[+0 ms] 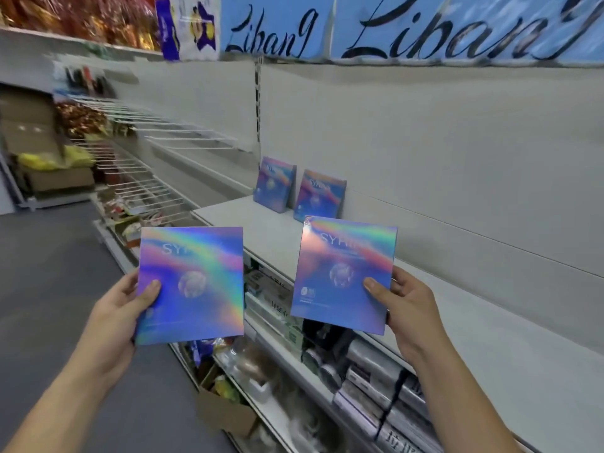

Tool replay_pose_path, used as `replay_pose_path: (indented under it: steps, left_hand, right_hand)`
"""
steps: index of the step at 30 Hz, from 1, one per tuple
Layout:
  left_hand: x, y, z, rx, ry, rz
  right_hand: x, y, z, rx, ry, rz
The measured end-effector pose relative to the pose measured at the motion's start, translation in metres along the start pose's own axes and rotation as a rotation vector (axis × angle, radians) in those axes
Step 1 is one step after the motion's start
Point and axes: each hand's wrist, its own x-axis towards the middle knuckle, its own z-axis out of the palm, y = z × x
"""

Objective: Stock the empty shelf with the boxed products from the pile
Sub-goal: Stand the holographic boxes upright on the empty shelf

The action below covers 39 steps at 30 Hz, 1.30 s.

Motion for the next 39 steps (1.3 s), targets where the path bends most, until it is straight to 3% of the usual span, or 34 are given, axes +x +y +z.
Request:
replay_pose_path:
  steps: [11,20,29,33,39]
  left_hand:
    - [0.164,-0.017,0.017,0.005,-0.048,-0.013]
    - [0.298,-0.027,0.056,-0.005,-0.194,-0.04]
    - [0.437,-0.081,0.104,-0.025,-0.456,-0.103]
    - [0.5,-0.096,0.116,-0.043,-0.628,-0.127]
    - [0.544,-0.115,0.126,-0.099,-0.747,-0.195]
  right_hand:
    - [0.136,0.032,0.058,0.042,0.081,-0.04]
    - [0.219,0.04,0.082,0.016,0.191,-0.035]
    - [0.251,0.054,0.098,-0.047,0.451,-0.068]
    - [0.265,0.067,0.131,-0.04,0.601,-0.095]
    - [0.282,0.082,0.176,-0.078,0.703,-0.075]
